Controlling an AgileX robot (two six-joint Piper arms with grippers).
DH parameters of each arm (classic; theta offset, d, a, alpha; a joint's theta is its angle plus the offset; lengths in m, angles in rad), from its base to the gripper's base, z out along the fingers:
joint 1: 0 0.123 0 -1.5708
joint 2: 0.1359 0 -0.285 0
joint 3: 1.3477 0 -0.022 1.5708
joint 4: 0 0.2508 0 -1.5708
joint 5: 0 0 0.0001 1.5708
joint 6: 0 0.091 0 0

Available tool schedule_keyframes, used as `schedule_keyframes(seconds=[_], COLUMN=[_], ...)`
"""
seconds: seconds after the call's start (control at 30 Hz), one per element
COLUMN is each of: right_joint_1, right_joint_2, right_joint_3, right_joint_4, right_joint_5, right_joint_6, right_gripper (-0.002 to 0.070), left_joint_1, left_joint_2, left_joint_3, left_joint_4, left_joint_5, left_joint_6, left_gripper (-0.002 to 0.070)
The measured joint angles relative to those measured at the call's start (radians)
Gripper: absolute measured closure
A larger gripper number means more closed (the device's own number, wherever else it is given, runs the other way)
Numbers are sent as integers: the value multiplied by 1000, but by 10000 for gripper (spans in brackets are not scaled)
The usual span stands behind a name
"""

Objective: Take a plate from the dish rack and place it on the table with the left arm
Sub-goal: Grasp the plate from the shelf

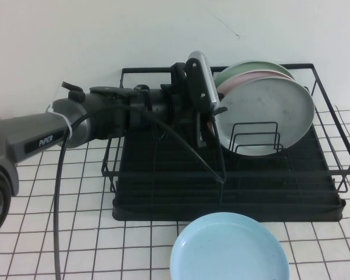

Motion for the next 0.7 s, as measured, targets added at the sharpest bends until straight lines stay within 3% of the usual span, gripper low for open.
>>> schedule_keyframes(seconds=[0.5,0.7], right_joint_1=[0,0], right_joint_2=[0,0], right_joint_3=[0,0], right_joint_4=[0,0], right_joint_5=[0,0], right_joint_6=[0,0], right_gripper=[679,679], left_joint_1=[2,2], left_joint_2=[14,15], left_joint_3=[-31,-35], left_joint_4=[4,4], left_joint_5=[-7,-7], left_joint_6=[-39,-44], left_gripper=[430,453])
